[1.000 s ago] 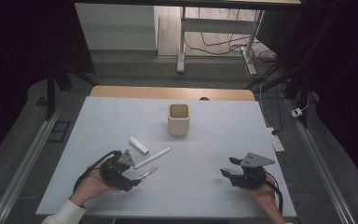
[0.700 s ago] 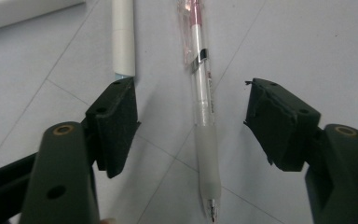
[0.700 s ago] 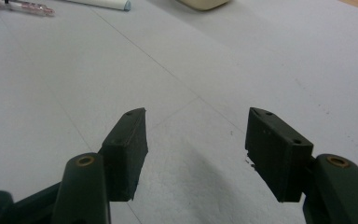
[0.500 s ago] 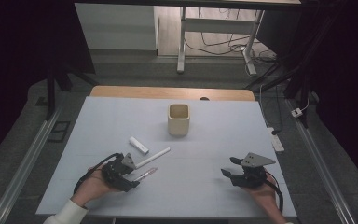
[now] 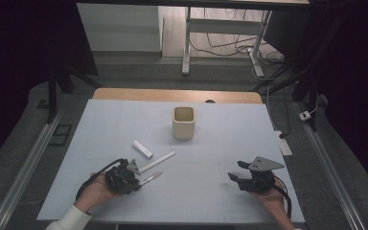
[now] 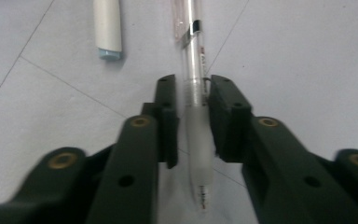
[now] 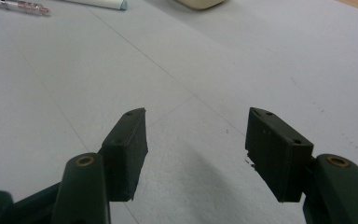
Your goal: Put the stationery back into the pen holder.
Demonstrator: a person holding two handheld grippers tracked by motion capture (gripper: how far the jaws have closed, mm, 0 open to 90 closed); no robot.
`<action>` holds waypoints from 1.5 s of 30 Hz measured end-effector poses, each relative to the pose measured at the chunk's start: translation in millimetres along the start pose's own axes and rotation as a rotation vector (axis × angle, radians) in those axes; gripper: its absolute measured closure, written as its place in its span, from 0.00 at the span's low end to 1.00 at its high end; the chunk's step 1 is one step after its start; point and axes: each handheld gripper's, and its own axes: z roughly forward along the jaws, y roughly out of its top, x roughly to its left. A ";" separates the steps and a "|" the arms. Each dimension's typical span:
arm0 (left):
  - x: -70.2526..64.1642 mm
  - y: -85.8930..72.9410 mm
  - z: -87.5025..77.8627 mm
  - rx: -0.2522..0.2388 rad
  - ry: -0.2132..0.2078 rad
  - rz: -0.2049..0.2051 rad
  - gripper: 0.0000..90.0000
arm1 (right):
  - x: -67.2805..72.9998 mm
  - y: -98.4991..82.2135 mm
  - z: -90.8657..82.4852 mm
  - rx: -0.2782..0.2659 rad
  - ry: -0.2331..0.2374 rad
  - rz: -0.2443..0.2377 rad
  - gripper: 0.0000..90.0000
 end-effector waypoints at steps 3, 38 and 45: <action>-1.1 0.1 -0.1 0.001 0.005 0.011 0.87 | 0.5 0.0 0.3 -0.002 -0.002 -0.004 0.42; 4.0 -5.3 -20.7 -0.220 -0.023 0.026 0.88 | 0.3 0.1 -0.2 -0.007 -0.003 0.001 0.42; 4.5 -0.1 -23.9 -0.249 -0.020 0.026 0.88 | 0.5 0.1 0.7 -0.004 -0.004 -0.002 0.42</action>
